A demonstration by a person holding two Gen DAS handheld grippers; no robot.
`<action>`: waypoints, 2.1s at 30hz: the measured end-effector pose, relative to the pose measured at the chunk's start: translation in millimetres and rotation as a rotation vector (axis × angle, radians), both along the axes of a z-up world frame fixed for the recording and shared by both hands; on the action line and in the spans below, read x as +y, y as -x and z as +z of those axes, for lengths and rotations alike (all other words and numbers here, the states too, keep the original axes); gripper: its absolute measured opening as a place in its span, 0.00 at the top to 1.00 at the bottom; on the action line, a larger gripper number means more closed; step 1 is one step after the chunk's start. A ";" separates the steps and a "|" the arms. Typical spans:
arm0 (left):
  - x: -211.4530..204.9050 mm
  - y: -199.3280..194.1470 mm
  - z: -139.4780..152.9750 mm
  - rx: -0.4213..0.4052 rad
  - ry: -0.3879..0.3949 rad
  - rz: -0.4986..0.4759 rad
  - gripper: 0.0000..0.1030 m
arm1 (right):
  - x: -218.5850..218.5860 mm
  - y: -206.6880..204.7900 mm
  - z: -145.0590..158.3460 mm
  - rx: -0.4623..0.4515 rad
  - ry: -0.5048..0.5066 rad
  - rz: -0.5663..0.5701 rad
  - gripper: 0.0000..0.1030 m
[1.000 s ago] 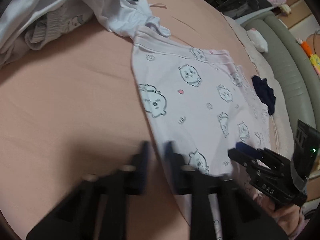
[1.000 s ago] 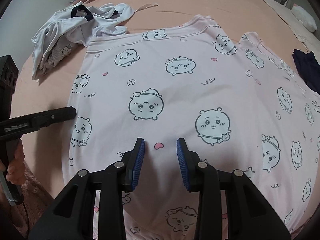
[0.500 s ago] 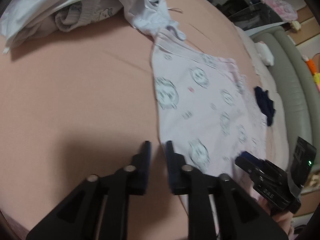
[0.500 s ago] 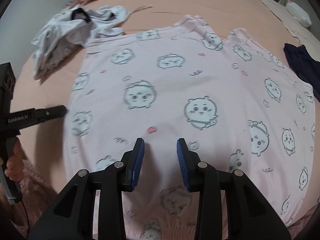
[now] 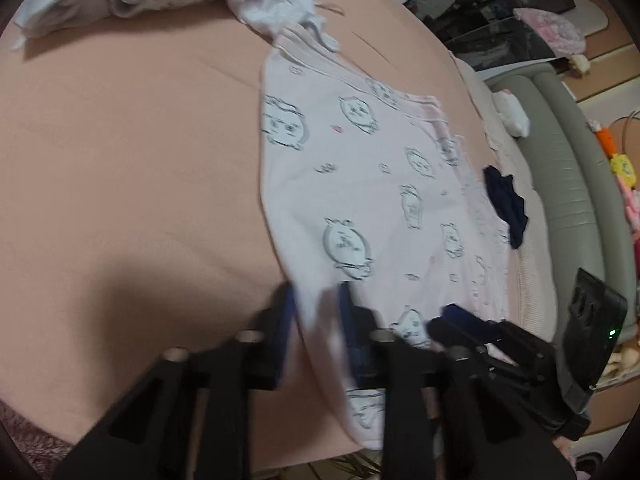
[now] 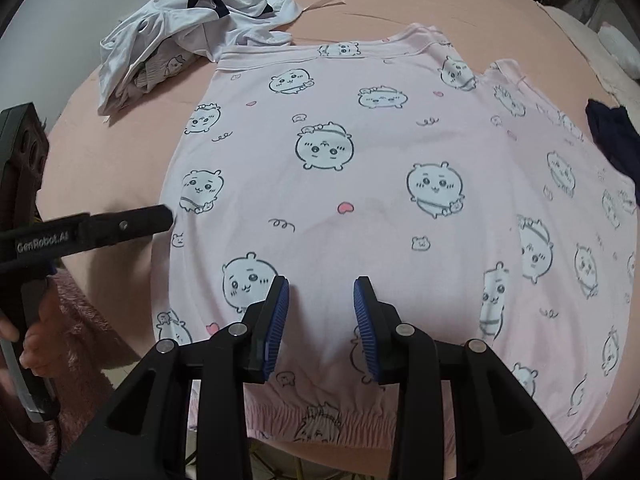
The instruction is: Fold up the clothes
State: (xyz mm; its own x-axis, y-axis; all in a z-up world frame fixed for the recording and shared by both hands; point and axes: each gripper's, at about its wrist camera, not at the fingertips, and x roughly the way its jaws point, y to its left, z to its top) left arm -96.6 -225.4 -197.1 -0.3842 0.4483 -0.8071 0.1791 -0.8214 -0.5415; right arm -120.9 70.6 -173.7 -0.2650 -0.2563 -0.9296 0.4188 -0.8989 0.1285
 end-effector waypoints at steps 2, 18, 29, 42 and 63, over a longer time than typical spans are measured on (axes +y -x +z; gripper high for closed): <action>0.0 -2.9 -2.0 -0.009 0.014 0.007 0.98 | 9.4 0.6 0.0 -0.002 0.000 -0.010 0.67; 69.5 -15.6 25.9 0.037 0.306 -0.226 0.97 | 44.8 -20.3 4.8 0.008 0.031 -0.003 0.67; 89.9 -28.9 24.3 -0.114 0.363 -0.396 0.97 | 77.3 -47.6 18.5 0.028 0.014 0.024 0.66; 123.7 -32.3 12.5 -0.090 0.428 -0.453 0.59 | 113.7 -50.7 4.9 0.050 -0.036 -0.108 0.61; 127.5 -39.0 28.7 -0.081 0.385 -0.486 0.62 | 183.0 -73.7 8.1 0.032 -0.032 -0.250 0.58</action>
